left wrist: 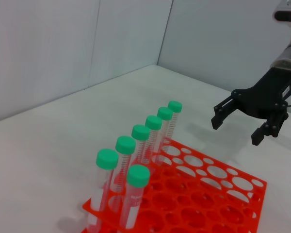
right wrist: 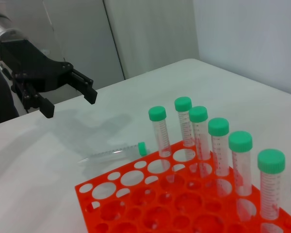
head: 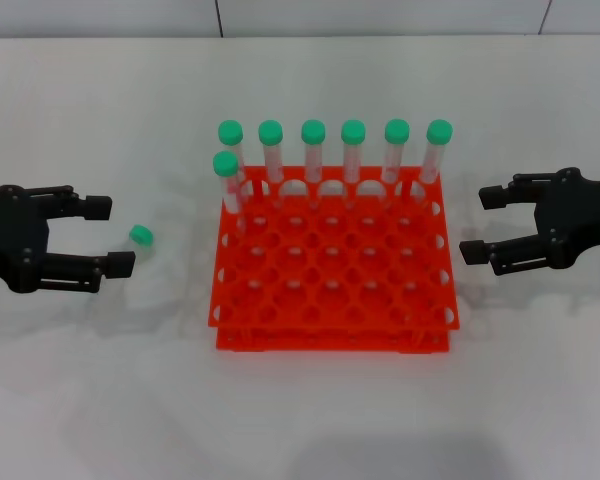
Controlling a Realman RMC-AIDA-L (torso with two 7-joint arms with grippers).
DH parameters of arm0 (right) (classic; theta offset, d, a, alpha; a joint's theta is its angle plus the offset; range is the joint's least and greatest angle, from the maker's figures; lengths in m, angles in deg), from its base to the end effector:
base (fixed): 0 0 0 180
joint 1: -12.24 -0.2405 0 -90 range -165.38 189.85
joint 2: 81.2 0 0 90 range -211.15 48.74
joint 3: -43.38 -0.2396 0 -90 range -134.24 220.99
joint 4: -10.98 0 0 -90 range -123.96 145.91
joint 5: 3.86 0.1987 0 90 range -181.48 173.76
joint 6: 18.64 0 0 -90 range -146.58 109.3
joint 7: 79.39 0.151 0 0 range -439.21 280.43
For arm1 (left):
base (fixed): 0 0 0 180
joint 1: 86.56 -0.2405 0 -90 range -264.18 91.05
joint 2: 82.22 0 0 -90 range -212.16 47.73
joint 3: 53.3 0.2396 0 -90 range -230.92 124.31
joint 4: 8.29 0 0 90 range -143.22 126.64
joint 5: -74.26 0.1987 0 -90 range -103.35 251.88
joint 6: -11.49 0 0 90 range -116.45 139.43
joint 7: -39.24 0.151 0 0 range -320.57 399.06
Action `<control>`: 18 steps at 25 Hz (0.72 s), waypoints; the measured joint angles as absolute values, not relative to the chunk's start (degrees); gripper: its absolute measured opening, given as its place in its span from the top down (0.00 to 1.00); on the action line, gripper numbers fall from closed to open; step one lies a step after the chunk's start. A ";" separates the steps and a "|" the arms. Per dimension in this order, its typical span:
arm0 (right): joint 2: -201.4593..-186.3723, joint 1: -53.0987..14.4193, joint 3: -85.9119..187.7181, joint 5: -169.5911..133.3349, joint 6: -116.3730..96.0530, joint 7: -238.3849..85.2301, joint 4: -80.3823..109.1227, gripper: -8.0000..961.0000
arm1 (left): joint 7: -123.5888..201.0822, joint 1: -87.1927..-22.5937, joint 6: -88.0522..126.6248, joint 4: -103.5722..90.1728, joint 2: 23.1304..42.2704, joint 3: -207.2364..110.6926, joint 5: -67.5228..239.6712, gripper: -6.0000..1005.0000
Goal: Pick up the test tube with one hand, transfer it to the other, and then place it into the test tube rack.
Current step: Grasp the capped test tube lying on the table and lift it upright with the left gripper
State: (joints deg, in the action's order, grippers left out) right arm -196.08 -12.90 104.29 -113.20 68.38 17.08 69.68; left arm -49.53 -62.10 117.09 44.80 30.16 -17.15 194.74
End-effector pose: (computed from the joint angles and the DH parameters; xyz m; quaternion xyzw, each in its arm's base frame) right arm 0.2152 0.3227 0.0302 -0.9663 0.1814 0.1409 0.1159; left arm -0.2666 0.2857 0.0836 -0.9542 -0.2219 -0.1681 0.1091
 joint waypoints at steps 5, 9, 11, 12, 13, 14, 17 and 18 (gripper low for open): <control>-196.08 -12.86 104.28 -113.20 68.37 17.13 69.68 0.12 | -49.52 -62.29 117.04 44.80 30.19 -17.17 194.70 0.14; -196.08 -12.91 104.29 -113.20 68.36 17.15 69.68 0.12 | -49.53 -62.38 117.05 44.80 30.20 -17.18 194.67 0.14; -196.08 -12.91 104.28 -113.20 68.36 17.16 69.71 0.12 | -49.53 -62.39 117.06 44.79 30.20 -17.19 194.66 0.14; -196.08 -12.91 104.29 -113.20 68.36 17.16 69.74 0.12 | -49.52 -62.40 117.06 44.80 30.20 -17.19 194.65 0.14; -196.10 -12.91 104.28 -113.20 68.36 17.16 69.77 0.12 | -49.52 -62.41 117.06 44.79 30.20 -17.18 194.64 0.14; -196.12 -12.91 104.28 -113.19 68.36 17.18 69.81 0.12 | -49.52 -62.45 117.04 44.80 30.20 -17.18 194.64 0.14; -196.16 -12.91 104.29 -113.20 68.36 17.23 69.83 0.12 | -49.54 -62.48 116.99 44.80 30.19 -17.19 194.63 0.14; -196.16 -12.90 104.28 -113.19 68.37 17.25 69.83 0.12 | -49.56 -62.48 116.99 44.80 30.20 -17.19 194.62 0.14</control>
State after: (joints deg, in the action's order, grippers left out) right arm -196.16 -12.90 104.28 -113.19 68.37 17.25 69.83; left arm -49.56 -62.48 116.99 44.80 30.20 -17.19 194.62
